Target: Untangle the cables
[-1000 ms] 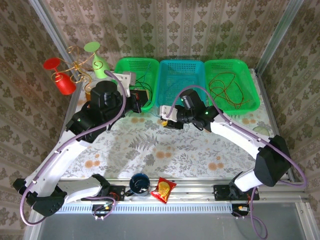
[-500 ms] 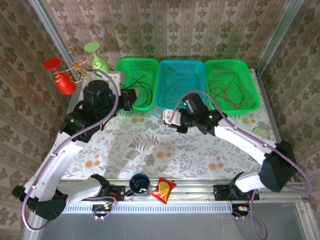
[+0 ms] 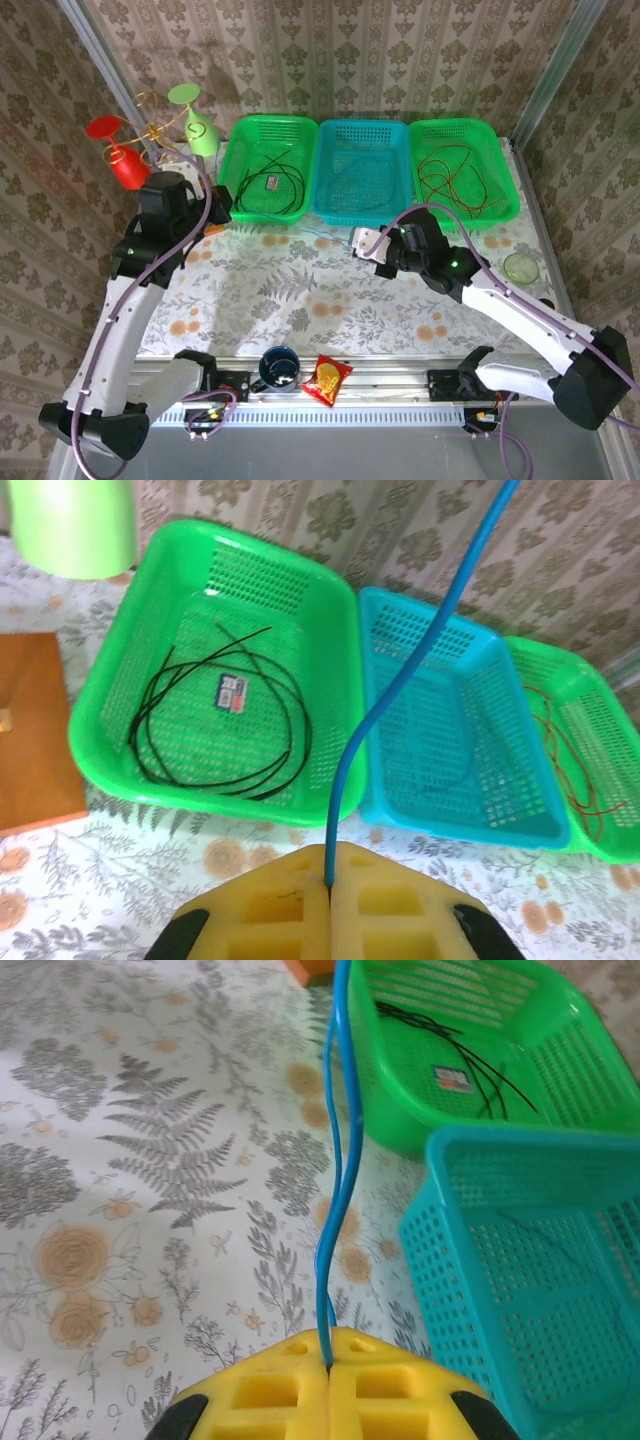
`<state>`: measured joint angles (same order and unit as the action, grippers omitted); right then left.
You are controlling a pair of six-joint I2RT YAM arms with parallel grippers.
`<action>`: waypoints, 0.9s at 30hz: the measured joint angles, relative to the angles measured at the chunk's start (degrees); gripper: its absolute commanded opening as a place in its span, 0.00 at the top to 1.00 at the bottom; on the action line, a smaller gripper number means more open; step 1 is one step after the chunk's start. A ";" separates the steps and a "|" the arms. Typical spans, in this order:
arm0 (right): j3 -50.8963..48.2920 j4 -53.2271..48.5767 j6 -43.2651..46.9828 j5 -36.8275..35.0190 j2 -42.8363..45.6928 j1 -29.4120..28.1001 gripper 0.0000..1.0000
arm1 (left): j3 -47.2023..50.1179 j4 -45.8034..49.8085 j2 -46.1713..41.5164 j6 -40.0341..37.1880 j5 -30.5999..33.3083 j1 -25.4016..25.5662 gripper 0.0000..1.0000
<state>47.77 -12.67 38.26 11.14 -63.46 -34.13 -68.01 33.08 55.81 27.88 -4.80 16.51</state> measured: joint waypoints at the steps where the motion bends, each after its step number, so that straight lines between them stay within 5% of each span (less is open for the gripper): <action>1: -1.29 1.38 -1.57 -0.44 0.83 0.79 1.00 | 0.94 -0.07 -0.39 0.00 -0.20 -0.70 1.00; 7: -5.16 10.19 -13.97 -3.54 5.53 4.13 1.00 | 2.95 -0.22 -0.96 0.02 -3.65 -1.53 1.00; 11: -2.75 14.10 -23.69 -10.29 3.72 4.31 1.00 | 3.65 -2.67 0.28 -0.04 -2.71 3.89 1.00; 16: 12.44 9.40 -34.73 -19.43 -8.35 5.11 1.00 | 3.43 -6.93 7.32 -0.70 -0.72 12.74 1.00; 27: 35.58 -4.90 -49.48 -21.38 -32.96 13.22 1.00 | -6.19 -12.59 29.97 -0.92 -1.84 14.21 1.00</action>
<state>83.35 -17.56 -11.22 -10.24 -96.42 -20.91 -74.19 20.49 85.78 26.96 -6.63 30.72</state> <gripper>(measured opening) 0.065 0.044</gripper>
